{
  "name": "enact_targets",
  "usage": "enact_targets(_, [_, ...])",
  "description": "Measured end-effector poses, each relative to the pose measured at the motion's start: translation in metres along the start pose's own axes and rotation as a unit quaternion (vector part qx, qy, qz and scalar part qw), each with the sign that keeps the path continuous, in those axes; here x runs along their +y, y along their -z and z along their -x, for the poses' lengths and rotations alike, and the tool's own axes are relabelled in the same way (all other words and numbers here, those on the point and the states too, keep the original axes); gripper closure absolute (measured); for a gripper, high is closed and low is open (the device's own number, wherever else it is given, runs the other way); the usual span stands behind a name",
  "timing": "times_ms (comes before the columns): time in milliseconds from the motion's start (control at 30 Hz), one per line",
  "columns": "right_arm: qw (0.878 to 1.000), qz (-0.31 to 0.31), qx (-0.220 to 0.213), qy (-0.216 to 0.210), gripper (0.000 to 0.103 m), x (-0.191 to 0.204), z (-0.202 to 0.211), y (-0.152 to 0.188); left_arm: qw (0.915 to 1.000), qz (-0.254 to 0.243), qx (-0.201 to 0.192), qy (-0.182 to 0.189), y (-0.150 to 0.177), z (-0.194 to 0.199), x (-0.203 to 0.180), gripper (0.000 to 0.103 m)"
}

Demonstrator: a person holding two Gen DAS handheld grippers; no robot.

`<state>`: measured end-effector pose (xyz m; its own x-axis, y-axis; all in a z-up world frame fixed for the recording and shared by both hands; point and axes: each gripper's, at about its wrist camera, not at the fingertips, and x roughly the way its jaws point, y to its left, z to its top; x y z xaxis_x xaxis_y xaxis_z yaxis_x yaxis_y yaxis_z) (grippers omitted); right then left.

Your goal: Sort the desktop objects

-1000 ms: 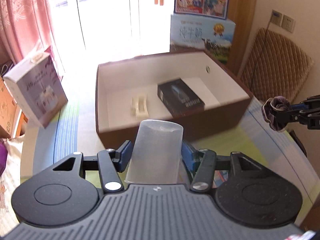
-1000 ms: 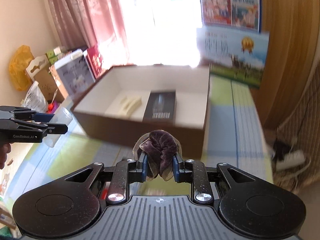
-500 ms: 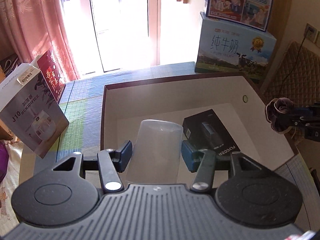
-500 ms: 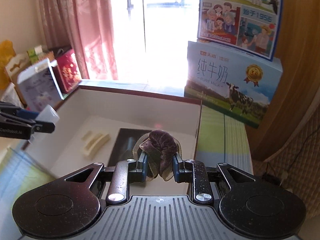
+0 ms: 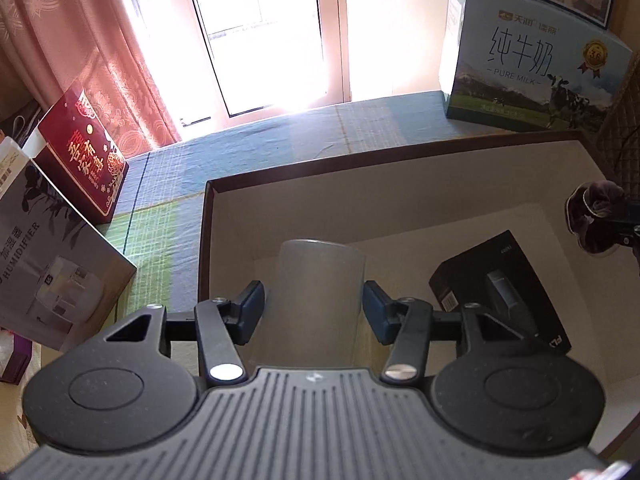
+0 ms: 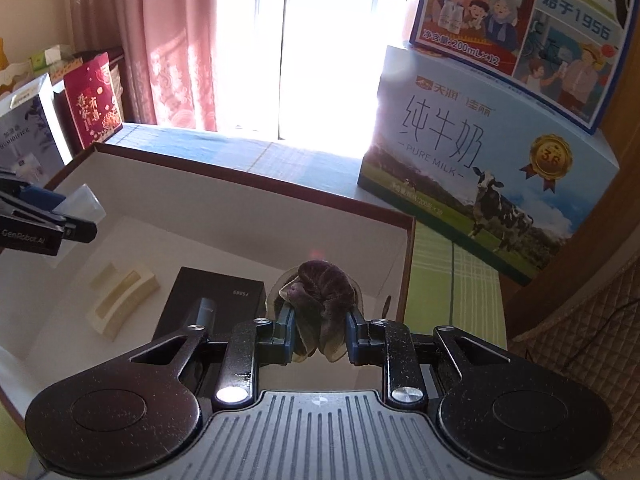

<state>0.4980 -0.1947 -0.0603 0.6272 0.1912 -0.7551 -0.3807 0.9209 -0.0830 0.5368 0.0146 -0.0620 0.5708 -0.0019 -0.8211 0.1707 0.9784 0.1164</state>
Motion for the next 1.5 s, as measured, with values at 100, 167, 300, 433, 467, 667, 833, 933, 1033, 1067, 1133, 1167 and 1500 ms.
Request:
enact_targets(100, [1.000,0.001,0.003,0.001,0.081,0.001,-0.006,-0.002,0.9999,-0.007,0.009,-0.006,-0.005,-0.014,-0.003,0.054])
enact_targets(167, [1.000,0.004,0.004,-0.001,0.081,0.002,-0.009,-0.002,0.9997,-0.014,0.014,-0.011,-0.007,-0.023,-0.006,0.054])
enact_targets(300, [1.000,0.010,0.004,-0.002,0.081,0.002,-0.013,-0.003,0.9993,-0.024,0.018,-0.020,-0.010,-0.034,-0.009,0.053])
enact_targets(433, [1.000,0.013,0.006,-0.001,0.081,0.001,-0.016,-0.004,0.9990,-0.029,0.021,-0.027,-0.015,-0.041,-0.009,0.054])
enact_targets(467, [1.000,0.014,0.006,-0.001,0.081,0.001,-0.016,-0.004,0.9990,-0.030,0.019,-0.029,-0.015,-0.042,-0.010,0.054])
enact_targets(667, [1.000,0.019,0.007,0.002,0.081,0.000,-0.019,-0.005,0.9990,-0.033,0.016,-0.026,-0.018,-0.042,-0.010,0.050])
enact_targets(833, [1.000,0.023,0.008,0.003,0.081,0.001,-0.021,-0.005,0.9991,-0.035,0.009,-0.021,-0.017,-0.036,-0.012,0.048])
enact_targets(933, [1.000,0.020,0.007,0.003,0.081,-0.001,-0.023,-0.006,0.9994,-0.032,0.007,-0.015,-0.015,-0.032,-0.012,0.048])
enact_targets(1033, [1.000,0.023,0.000,0.004,0.081,0.001,-0.024,-0.007,0.9992,-0.036,0.004,-0.016,-0.014,-0.029,-0.013,0.047])
enact_targets(1067, [1.000,0.025,-0.002,0.003,0.080,0.002,-0.023,-0.007,0.9991,-0.039,0.003,-0.018,-0.013,-0.028,-0.014,0.047])
enact_targets(1133, [1.000,0.027,-0.010,0.005,0.063,0.003,-0.023,-0.008,0.9988,-0.043,0.000,-0.021,-0.013,-0.025,-0.014,0.044])
enact_targets(1167, [0.999,0.027,-0.018,0.007,0.042,0.004,-0.021,-0.008,0.9989,-0.043,-0.002,-0.021,-0.012,-0.024,-0.014,0.043])
enact_targets(1500, [0.998,0.032,-0.059,-0.012,0.024,0.005,0.002,0.000,0.9992,-0.033,-0.022,-0.001,-0.004,0.004,-0.016,0.031])
